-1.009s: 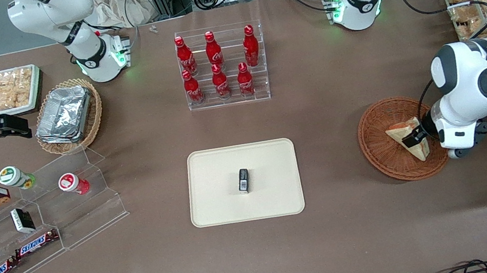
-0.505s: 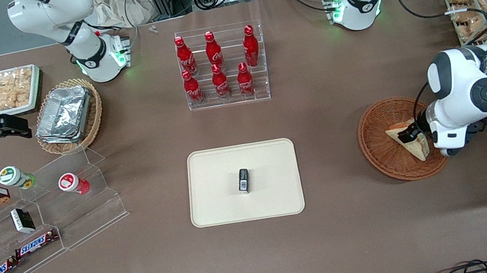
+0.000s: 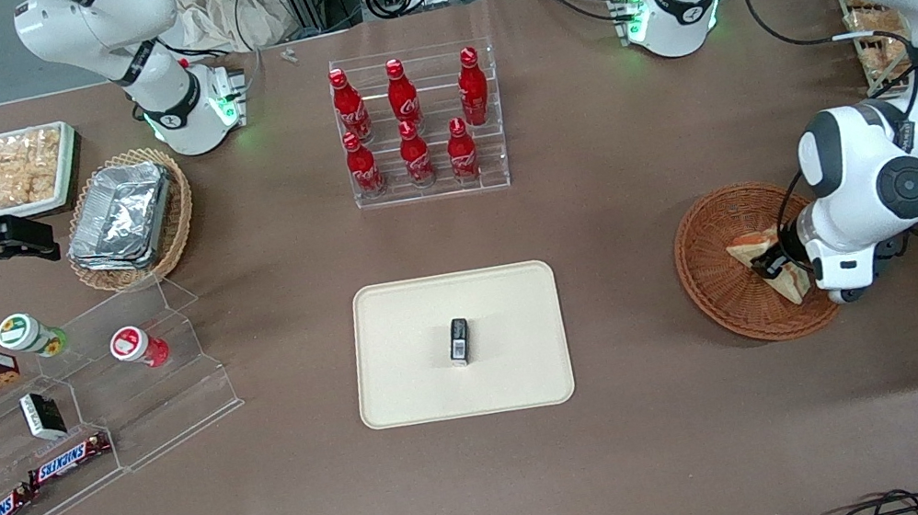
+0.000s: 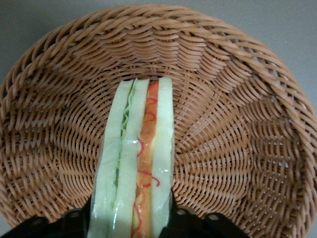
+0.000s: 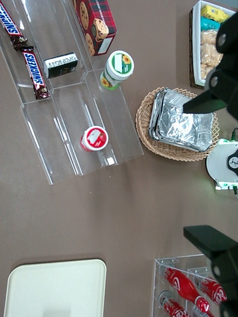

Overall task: Place sandwich from basket to tray
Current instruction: 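Lift the sandwich out of the basket with the left gripper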

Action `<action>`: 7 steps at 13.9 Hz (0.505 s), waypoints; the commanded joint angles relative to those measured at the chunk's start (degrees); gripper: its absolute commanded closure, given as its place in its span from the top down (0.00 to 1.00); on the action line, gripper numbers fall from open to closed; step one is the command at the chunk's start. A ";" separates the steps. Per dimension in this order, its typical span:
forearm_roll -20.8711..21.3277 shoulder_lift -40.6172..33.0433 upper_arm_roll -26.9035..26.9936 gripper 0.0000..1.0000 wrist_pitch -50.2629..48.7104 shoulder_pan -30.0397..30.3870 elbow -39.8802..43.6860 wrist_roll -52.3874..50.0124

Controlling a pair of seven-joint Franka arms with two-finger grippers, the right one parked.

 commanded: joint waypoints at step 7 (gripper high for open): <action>0.25 -5.99 -2.63 0.00 -17.68 -0.04 12.73 -1.53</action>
